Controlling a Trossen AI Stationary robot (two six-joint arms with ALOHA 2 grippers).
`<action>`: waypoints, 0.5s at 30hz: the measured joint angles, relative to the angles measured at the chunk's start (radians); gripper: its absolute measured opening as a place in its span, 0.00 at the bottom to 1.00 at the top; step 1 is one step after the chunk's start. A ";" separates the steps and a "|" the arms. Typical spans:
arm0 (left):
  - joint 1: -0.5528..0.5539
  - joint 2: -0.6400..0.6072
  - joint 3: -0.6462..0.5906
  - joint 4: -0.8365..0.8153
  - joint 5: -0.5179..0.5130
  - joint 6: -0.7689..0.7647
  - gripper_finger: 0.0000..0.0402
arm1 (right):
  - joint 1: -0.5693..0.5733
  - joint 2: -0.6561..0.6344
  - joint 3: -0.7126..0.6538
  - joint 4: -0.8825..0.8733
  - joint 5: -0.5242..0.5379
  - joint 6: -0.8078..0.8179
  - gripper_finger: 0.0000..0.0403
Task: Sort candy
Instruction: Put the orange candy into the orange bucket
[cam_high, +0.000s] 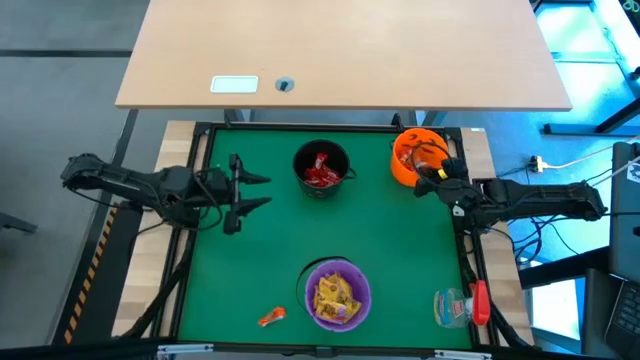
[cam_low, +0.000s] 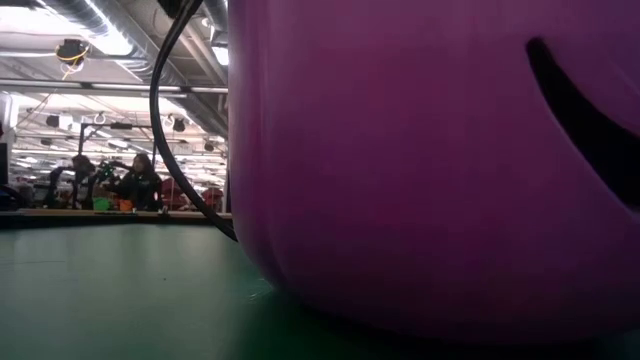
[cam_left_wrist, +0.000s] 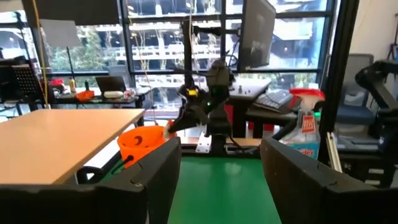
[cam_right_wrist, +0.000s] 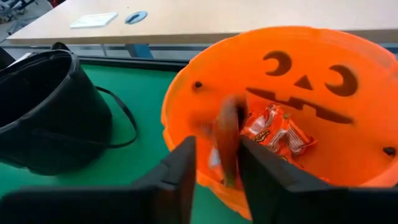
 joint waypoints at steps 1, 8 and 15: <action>0.006 0.011 0.000 0.005 0.009 0.000 0.53 | 0.002 0.000 0.000 0.000 0.000 0.001 0.29; 0.030 0.048 0.000 0.042 0.058 0.000 0.53 | 0.002 -0.002 0.000 0.001 -0.009 0.012 0.50; 0.051 0.047 0.000 0.048 0.075 0.001 0.53 | 0.002 -0.002 0.001 0.001 -0.027 0.029 0.57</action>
